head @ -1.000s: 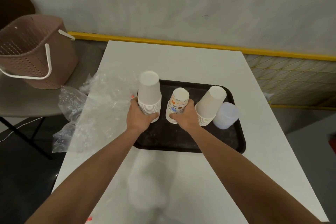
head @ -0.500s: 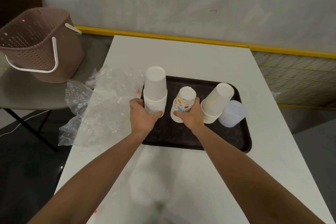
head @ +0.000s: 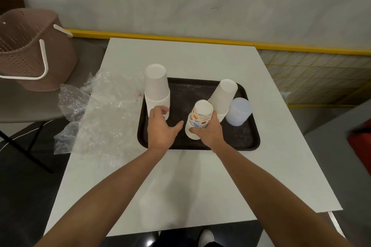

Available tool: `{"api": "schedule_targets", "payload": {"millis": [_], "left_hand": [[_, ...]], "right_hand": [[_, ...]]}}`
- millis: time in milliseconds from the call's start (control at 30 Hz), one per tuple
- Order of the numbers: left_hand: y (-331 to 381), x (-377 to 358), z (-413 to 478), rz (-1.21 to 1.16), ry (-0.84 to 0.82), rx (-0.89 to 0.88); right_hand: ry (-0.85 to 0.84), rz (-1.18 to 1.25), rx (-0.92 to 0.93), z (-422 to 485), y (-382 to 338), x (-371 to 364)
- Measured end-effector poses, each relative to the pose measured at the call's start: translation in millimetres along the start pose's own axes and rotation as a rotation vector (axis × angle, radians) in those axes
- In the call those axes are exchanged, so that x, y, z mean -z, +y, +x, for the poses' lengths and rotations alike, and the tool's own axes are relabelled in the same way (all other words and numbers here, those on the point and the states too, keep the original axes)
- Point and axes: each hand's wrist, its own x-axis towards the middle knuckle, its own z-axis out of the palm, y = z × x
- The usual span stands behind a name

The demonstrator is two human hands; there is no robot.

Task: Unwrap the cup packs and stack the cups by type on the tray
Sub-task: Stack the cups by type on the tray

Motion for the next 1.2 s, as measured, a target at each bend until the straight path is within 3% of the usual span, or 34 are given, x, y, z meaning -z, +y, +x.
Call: {"api": "schedule_targets", "payload": {"millis": [233,433,533,733,933,1200], "left_hand": [[11.1,-17.8,-8.1,-0.025,-0.061,-0.012],[9.4,-10.7,-0.8,-0.012,0.207,0.047],[-4.1,-4.0,11.3,-0.031,0.253,0.120],[-10.3,3.0,32.9,-0.145,0.149,0.246],[-16.9,-0.2,50.0,-0.092,0.013,0.193],[-6.8,-9.6,50.7,-0.095,-0.025,0.152]], "right_hand": [[0.077,0.002,-0.022,-5.6,11.6,18.7],[0.085,0.017,-0.045,-2.8,19.4,24.6],[0.065,0.024,-0.043,-1.4,19.7,23.4],[0.017,0.002,-0.078,0.7,20.2,20.3],[0.003,-0.006,-0.080,2.3,19.7,18.2],[-0.130,-0.065,-0.041,-3.2,13.4,8.9]]}}
